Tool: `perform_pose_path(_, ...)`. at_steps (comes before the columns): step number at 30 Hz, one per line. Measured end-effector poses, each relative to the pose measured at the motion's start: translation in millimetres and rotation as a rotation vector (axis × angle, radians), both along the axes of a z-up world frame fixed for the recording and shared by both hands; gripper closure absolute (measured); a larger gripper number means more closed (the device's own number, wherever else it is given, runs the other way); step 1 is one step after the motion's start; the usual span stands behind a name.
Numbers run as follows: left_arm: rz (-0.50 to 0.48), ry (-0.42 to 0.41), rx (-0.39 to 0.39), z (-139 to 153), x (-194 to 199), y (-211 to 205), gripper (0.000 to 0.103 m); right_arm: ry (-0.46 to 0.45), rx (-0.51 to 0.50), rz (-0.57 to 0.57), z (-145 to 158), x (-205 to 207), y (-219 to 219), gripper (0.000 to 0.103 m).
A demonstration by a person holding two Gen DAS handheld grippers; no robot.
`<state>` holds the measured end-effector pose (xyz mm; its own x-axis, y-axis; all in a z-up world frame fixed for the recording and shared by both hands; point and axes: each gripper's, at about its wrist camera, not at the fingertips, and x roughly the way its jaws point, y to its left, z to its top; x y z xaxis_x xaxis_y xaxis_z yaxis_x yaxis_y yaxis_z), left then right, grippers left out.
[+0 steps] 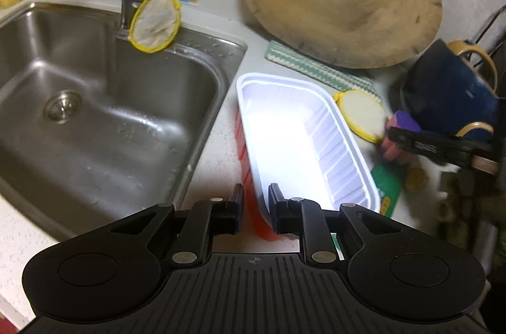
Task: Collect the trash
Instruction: 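Grasp the purple-pink sponge with the right gripper while the left gripper approaches the red tray, then lift the purple-pink sponge off the counter with the right gripper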
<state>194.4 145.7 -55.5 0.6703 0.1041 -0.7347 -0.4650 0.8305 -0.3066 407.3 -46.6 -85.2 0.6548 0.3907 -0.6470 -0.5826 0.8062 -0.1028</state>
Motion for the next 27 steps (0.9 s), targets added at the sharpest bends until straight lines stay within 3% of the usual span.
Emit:
perform_pose_path(4,0.000,-0.028,-0.038,-1.6,-8.0,1.2,0.083,-0.023,-0.061,-0.064,-7.1,8.3,12.7,0.029)
perform_pose_path(12,-0.005,-0.017,-0.040,-4.3,3.8,-8.0,0.082,-0.033,-0.083,-0.037,-13.0,14.7,12.5,0.025)
perform_pose_path(14,-0.002,0.005,-0.026,-5.5,8.0,-9.9,0.082,-0.021,-0.074,-0.036,-12.2,18.2,7.5,0.031)
perform_pose_path(19,0.025,0.013,-0.021,-8.3,14.1,-12.8,0.082,-0.041,-0.015,0.027,6.3,12.2,-7.5,0.060)
perform_pose_path(22,0.036,0.020,-0.028,-11.6,14.8,-15.1,0.079,-0.043,0.030,0.078,21.3,5.7,-17.5,0.067)
perform_pose_path(27,0.044,0.026,-0.024,-11.6,15.5,-19.8,0.078,-0.025,0.109,0.134,41.4,-9.5,-31.7,0.069)
